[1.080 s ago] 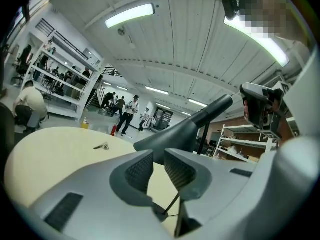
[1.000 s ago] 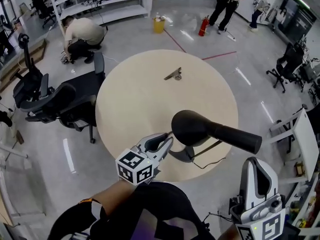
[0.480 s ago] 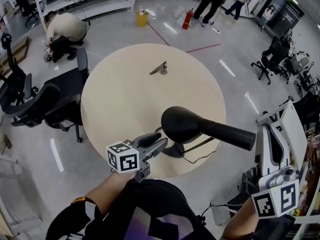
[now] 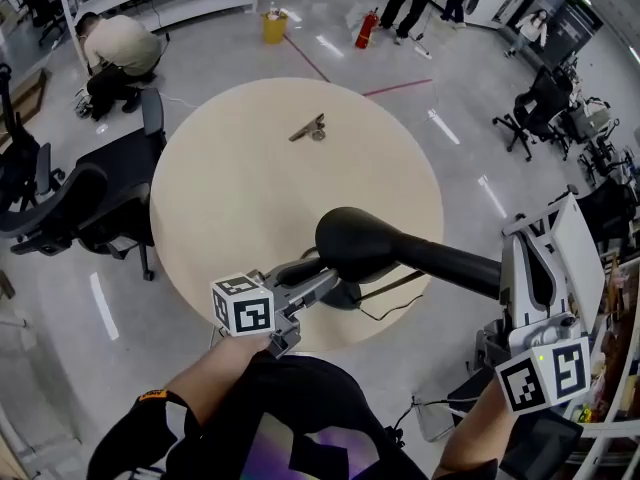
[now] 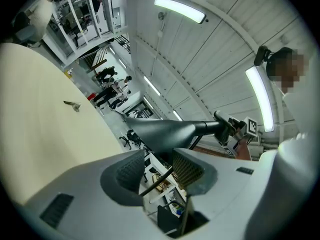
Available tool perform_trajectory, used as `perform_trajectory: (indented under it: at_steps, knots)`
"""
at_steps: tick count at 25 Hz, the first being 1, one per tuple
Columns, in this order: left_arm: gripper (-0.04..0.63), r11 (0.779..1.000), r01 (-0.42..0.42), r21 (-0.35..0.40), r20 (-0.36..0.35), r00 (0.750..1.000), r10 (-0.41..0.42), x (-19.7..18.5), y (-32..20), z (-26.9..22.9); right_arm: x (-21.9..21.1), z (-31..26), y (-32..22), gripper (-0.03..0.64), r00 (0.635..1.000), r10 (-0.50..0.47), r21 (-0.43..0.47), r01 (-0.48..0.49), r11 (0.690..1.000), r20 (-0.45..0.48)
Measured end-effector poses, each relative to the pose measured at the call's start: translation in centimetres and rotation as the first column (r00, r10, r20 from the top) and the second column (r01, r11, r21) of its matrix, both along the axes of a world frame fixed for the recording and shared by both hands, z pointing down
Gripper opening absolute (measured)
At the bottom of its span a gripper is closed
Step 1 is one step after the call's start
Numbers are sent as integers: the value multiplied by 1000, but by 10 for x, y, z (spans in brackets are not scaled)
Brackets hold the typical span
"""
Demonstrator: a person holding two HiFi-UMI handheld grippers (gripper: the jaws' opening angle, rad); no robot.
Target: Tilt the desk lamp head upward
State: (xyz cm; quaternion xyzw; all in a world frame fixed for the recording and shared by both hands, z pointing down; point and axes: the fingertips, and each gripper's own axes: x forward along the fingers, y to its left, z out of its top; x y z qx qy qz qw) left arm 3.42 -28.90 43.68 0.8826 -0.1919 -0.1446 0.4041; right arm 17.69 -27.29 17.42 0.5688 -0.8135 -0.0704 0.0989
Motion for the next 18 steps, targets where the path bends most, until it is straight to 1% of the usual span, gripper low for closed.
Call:
perform_trajectory:
  at_steps: [6,12,18]
  knots:
    - [202,1000,-27,6,-25,999,27,2,-6,-1,0,5,-7,17,1000,14,-9,-14,1000,2]
    - [202,998,-69,10,-110,991,69,6,-11,-7,-4,6,-16,17,1000,11,-18,-10,1000,19]
    - [202,997,-77,8,-120,990,78,6,-15,-5,-7,9,-16,17,1000,12,-17,-12,1000,22]
